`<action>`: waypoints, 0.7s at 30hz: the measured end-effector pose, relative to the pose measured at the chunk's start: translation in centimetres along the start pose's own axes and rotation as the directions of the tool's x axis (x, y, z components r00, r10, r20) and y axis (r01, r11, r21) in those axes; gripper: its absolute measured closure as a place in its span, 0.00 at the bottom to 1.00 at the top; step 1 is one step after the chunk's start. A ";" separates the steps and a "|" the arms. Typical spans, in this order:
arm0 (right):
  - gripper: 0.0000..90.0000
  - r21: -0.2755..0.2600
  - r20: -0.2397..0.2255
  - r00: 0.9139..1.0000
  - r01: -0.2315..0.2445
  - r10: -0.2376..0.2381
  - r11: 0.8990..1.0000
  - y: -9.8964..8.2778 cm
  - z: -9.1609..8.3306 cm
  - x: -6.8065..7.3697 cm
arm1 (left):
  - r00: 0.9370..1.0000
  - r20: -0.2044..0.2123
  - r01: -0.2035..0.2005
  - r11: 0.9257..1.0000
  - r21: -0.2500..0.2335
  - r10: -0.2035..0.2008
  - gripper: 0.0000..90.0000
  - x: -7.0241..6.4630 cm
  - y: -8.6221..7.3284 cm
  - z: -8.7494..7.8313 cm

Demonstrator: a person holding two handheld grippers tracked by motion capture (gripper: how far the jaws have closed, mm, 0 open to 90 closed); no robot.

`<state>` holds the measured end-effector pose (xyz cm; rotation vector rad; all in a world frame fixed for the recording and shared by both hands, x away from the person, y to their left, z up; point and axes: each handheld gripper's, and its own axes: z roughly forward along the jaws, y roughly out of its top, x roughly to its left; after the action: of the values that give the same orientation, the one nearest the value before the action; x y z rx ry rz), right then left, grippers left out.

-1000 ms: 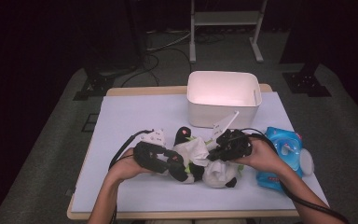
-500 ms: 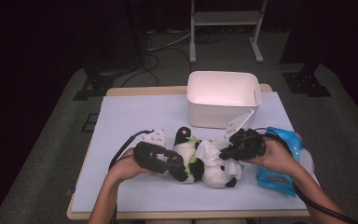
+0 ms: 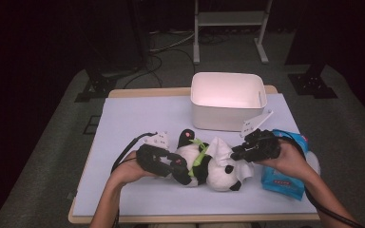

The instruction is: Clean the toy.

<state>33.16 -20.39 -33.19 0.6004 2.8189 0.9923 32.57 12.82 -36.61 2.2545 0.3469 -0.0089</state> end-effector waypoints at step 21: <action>0.91 0.034 -0.025 0.998 0.056 -0.056 0.998 3.8 2.7 0.9 | 1.000 0.006 -0.004 1.000 0.010 0.004 0.57 -0.2 0.0 0.3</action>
<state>34.18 -15.74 -32.86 0.5132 2.8628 0.9492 32.41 12.56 -36.77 2.2643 0.3402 -0.0151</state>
